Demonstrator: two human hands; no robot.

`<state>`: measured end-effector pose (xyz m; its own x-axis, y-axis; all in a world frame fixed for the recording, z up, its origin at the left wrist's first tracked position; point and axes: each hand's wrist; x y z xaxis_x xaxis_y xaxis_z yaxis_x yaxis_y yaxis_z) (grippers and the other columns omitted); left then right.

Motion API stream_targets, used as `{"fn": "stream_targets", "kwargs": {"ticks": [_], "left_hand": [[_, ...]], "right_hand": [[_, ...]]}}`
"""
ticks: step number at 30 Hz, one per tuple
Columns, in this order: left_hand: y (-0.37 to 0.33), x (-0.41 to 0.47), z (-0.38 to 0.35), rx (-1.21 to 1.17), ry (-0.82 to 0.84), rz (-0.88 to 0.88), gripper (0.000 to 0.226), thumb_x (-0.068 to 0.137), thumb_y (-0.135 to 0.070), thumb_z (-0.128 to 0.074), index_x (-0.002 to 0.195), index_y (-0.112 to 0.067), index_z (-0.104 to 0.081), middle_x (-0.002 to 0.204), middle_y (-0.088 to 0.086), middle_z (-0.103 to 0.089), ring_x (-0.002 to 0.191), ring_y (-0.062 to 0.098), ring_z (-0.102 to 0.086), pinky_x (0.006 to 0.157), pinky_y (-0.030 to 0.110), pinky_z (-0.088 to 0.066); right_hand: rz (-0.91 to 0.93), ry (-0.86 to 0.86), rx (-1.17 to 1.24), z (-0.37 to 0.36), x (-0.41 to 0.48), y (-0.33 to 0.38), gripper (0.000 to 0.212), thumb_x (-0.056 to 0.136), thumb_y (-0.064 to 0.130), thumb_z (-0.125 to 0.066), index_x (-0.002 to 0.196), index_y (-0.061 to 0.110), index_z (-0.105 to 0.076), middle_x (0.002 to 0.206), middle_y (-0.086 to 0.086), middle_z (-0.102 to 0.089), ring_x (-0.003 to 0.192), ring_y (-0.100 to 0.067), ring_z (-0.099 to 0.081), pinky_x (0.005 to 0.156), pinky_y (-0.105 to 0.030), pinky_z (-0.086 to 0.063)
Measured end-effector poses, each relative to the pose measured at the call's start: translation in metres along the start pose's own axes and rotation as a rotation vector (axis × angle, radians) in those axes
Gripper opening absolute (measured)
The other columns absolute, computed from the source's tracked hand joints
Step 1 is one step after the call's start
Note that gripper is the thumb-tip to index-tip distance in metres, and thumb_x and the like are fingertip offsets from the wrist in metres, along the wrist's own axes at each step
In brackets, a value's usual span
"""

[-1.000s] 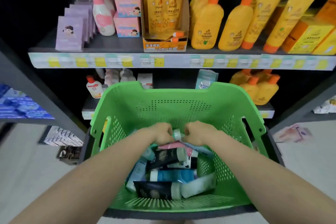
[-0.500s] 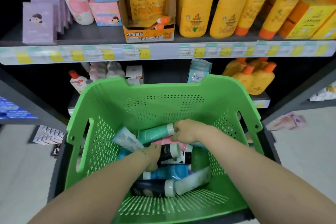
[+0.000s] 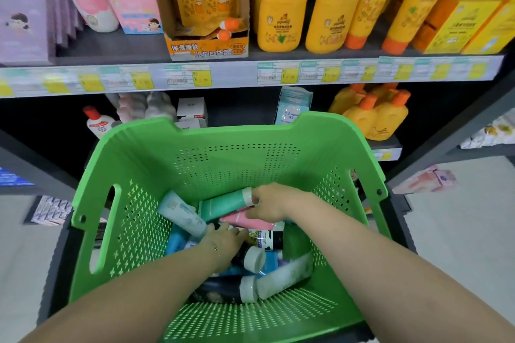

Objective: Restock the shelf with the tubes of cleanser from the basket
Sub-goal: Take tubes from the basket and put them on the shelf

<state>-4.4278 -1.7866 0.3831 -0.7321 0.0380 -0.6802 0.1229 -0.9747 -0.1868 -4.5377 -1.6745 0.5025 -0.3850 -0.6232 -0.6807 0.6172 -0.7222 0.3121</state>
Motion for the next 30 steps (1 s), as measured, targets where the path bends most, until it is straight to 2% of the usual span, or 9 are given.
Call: {"fn": "stream_targets", "kwargs": {"ticks": [3,7,12,15,17,21,24,27,30], "left_hand": [[-0.003,0.001,-0.01,0.066,-0.011,0.032,0.071,0.088,-0.034,-0.061,0.148,-0.02,-0.026,0.15,0.005,-0.033,0.136,0.031,-0.029,0.108,0.057,-0.025],[-0.006,-0.005,0.015,0.0,-0.013,-0.075,0.075,0.074,-0.047,-0.071,0.135,-0.027,-0.033,0.132,-0.001,-0.048,0.12,0.027,-0.046,0.096,0.053,-0.04],[-0.017,-0.009,0.059,-0.248,-0.122,-0.169,0.047,0.055,-0.036,-0.084,0.094,-0.027,-0.059,0.089,-0.007,-0.063,0.079,0.018,-0.062,0.071,0.035,-0.056],[-0.021,-0.022,0.08,-0.268,-0.16,-0.184,0.062,0.056,-0.035,-0.086,0.108,-0.024,-0.055,0.1,-0.009,-0.059,0.087,0.012,-0.058,0.082,0.031,-0.052],[-0.022,-0.028,0.091,-0.175,-0.225,-0.193,0.057,0.06,-0.033,-0.083,0.108,-0.025,-0.054,0.101,-0.01,-0.055,0.092,0.01,-0.053,0.095,0.033,-0.045],[-0.02,-0.04,0.107,-0.097,-0.324,-0.194,0.046,0.066,-0.036,-0.078,0.105,-0.027,-0.054,0.109,-0.011,-0.049,0.111,0.009,-0.04,0.114,0.057,-0.007],[-0.013,-0.047,0.114,-0.147,-0.345,-0.208,0.056,0.063,-0.036,-0.081,0.112,-0.025,-0.056,0.112,-0.011,-0.051,0.113,0.013,-0.041,0.112,0.055,-0.015],[-0.01,-0.049,0.12,-0.317,-0.364,-0.243,0.056,0.056,-0.018,-0.083,0.102,-0.021,-0.051,0.096,-0.009,-0.05,0.091,0.017,-0.049,0.084,0.03,-0.045],[-0.009,-0.053,0.124,-0.419,-0.329,-0.207,0.061,0.056,-0.012,-0.086,0.099,-0.019,-0.045,0.093,-0.006,-0.051,0.086,0.017,-0.053,0.068,0.02,-0.042]], "right_hand": [[-0.003,-0.004,-0.003,-0.001,0.004,-0.001,0.046,0.096,0.042,-0.052,0.132,0.013,-0.053,0.116,-0.007,-0.061,0.095,-0.023,-0.061,0.083,-0.035,-0.052],[-0.004,-0.019,-0.01,-0.003,0.009,-0.001,0.031,0.098,0.027,-0.045,0.119,0.01,-0.059,0.107,-0.009,-0.065,0.074,-0.02,-0.055,0.06,-0.028,-0.044],[-0.042,-0.081,0.138,-0.002,0.011,-0.004,0.029,0.098,0.019,-0.039,0.103,0.005,-0.063,0.105,-0.013,-0.066,0.093,-0.028,-0.064,0.083,-0.039,-0.054],[-0.05,-0.116,0.36,0.007,0.009,-0.007,0.032,0.104,0.022,-0.032,0.098,0.004,-0.058,0.103,-0.015,-0.062,0.09,-0.026,-0.058,0.083,-0.036,-0.048],[-0.034,-0.082,0.433,0.01,0.007,-0.01,0.044,0.106,0.034,-0.026,0.081,0.009,-0.052,0.089,-0.012,-0.059,0.074,-0.021,-0.054,0.07,-0.032,-0.047],[-0.09,-0.014,0.649,0.01,0.002,-0.009,0.073,0.095,0.068,-0.008,0.083,0.014,-0.055,0.088,-0.011,-0.063,0.076,-0.021,-0.062,0.065,-0.03,-0.048],[-0.01,-0.037,0.656,0.01,0.001,-0.006,0.084,0.091,0.071,0.0,0.095,0.014,-0.061,0.087,-0.01,-0.066,0.077,-0.017,-0.065,0.067,-0.026,-0.049],[0.015,-0.04,0.645,0.008,0.003,-0.005,0.092,0.087,0.075,0.002,0.104,0.015,-0.065,0.091,-0.01,-0.069,0.083,-0.016,-0.066,0.073,-0.024,-0.046],[-0.008,-0.014,0.605,0.009,0.006,-0.006,0.101,0.08,0.083,-0.003,0.112,0.009,-0.065,0.094,-0.013,-0.071,0.083,-0.021,-0.069,0.07,-0.024,-0.048]]}}
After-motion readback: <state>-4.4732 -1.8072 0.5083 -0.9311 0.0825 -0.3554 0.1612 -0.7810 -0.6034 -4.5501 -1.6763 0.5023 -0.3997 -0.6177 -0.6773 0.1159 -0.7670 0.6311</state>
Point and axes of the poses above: each hand's wrist, its own x-axis towards the middle knuckle, its own z-axis out of the back of the hand, y = z × x
